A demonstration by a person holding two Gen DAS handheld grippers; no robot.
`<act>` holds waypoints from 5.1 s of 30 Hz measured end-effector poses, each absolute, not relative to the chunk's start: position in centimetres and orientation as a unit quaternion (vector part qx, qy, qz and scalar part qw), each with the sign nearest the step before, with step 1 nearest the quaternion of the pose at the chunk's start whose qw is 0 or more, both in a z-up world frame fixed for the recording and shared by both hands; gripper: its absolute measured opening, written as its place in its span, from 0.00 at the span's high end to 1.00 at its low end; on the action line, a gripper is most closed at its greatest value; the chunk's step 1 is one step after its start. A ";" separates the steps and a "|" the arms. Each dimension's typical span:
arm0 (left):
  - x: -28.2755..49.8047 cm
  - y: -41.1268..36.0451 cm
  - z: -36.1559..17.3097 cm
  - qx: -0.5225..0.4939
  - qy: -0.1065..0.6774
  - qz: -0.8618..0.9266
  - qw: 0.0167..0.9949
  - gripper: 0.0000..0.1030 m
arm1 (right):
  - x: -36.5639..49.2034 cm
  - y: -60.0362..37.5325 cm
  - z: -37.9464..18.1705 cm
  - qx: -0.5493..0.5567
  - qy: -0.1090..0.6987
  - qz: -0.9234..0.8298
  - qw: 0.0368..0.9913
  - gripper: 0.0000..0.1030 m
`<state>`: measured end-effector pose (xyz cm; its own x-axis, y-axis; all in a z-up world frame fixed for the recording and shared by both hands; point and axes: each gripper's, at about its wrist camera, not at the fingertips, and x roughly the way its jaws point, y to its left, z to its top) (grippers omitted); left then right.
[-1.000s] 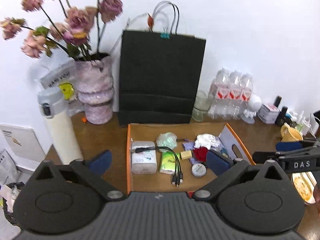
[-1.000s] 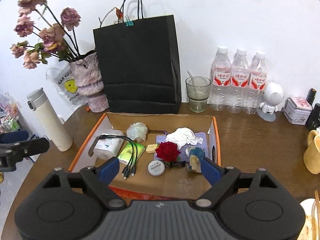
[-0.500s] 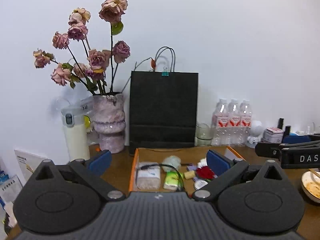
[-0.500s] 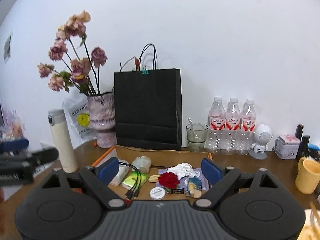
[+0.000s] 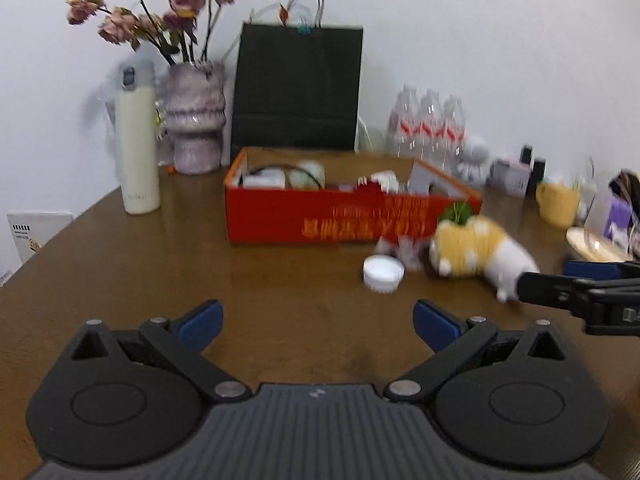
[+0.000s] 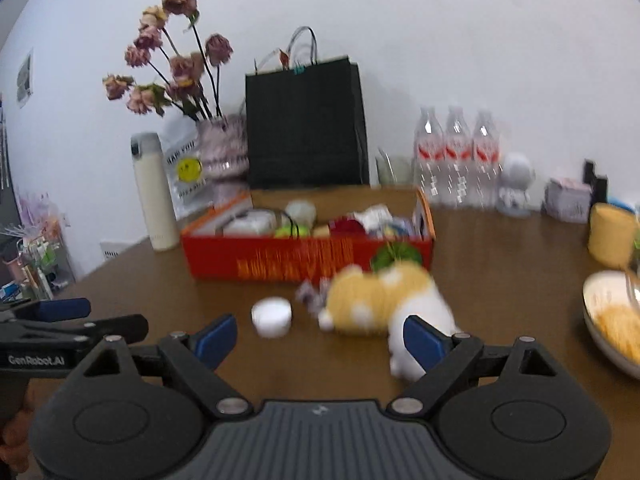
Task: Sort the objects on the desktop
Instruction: 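Move both tools back over the table clutter, then grasp the white bottle cap with the left tool while the right tool grasps the plush sheep, then carry the cap and sheep into the cardboard box and open both tools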
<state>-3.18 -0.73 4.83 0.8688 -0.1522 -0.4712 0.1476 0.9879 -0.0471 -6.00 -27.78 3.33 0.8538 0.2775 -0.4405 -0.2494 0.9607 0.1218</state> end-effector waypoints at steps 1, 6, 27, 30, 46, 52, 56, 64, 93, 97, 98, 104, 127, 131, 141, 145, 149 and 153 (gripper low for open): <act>-2.9 -0.9 4.6 -0.002 0.246 -0.078 0.966 0.00 | -6.4 -28.0 2.9 0.031 0.236 0.135 0.962 0.13; -0.1 -2.0 4.6 -0.003 0.259 -0.095 0.961 0.00 | -5.9 -29.4 2.1 0.014 0.238 0.098 0.966 0.13; 9.3 -6.3 1.5 -0.008 0.328 -0.156 0.932 0.60 | 5.1 -31.5 -0.2 0.014 0.312 0.097 0.945 0.34; 9.1 -5.7 1.9 -0.022 0.328 -0.151 0.932 0.61 | 4.9 -31.0 -0.4 0.011 0.317 0.097 0.944 0.47; 0.3 0.7 6.0 -0.050 0.288 -0.126 0.948 0.61 | -6.2 -29.1 6.7 -0.030 0.205 0.116 0.971 0.93; -2.7 1.2 5.5 -0.041 0.289 -0.135 0.947 0.61 | -10.3 -32.1 4.1 0.006 0.241 0.126 0.962 0.39; -3.3 0.8 4.6 -0.039 0.296 -0.134 0.945 0.61 | -11.0 -32.9 2.2 -0.028 0.252 0.135 0.958 0.16; -4.5 1.1 4.1 -0.035 0.301 -0.121 0.945 0.61 | -9.4 -33.7 -1.1 0.003 0.308 0.131 0.942 0.44; -1.7 0.1 1.9 -0.006 0.329 -0.134 0.935 0.40 | -1.4 -28.7 1.8 -0.003 0.401 0.166 0.901 0.28; -1.7 0.3 2.0 -0.021 0.330 -0.132 0.935 0.60 | -1.7 -28.2 1.9 -0.014 0.404 0.156 0.901 0.44; -1.9 0.3 2.1 -0.026 0.327 -0.134 0.935 0.60 | -1.9 -28.0 2.1 -0.018 0.406 0.155 0.900 0.46; -2.0 0.5 4.4 -0.032 0.297 -0.134 0.945 0.60 | -2.0 -28.6 3.7 0.017 0.375 0.155 0.914 0.50; 21.6 -5.1 8.7 -0.049 0.309 -0.122 0.942 0.60 | 19.2 -27.8 12.7 0.077 0.270 0.092 0.955 0.54; 23.3 -7.1 6.5 0.005 0.338 -0.113 0.934 0.60 | 23.8 -25.7 9.2 0.017 0.359 0.042 0.932 0.54; 25.2 -7.0 3.9 0.001 0.393 -0.115 0.912 0.55 | 29.7 -23.1 4.3 -0.070 0.446 0.014 0.892 0.52; 25.2 -6.3 4.1 -0.006 0.401 -0.130 0.907 0.46 | 29.2 -23.3 4.2 -0.059 0.459 -0.002 0.886 0.49; 24.6 -5.4 6.0 -0.022 0.396 -0.135 0.908 0.33 | 28.1 -23.7 5.9 -0.065 0.469 0.009 0.881 0.28; 23.7 -4.0 9.5 -0.013 0.371 -0.135 0.919 0.23 | 26.6 -25.2 8.5 -0.022 0.472 0.025 0.881 0.26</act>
<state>23.75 -3.99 9.48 0.6885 -0.2586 -0.6775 0.2390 0.9630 -0.1248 26.65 -25.17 8.50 0.5538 0.0227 -0.8324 -0.0651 0.9977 -0.0161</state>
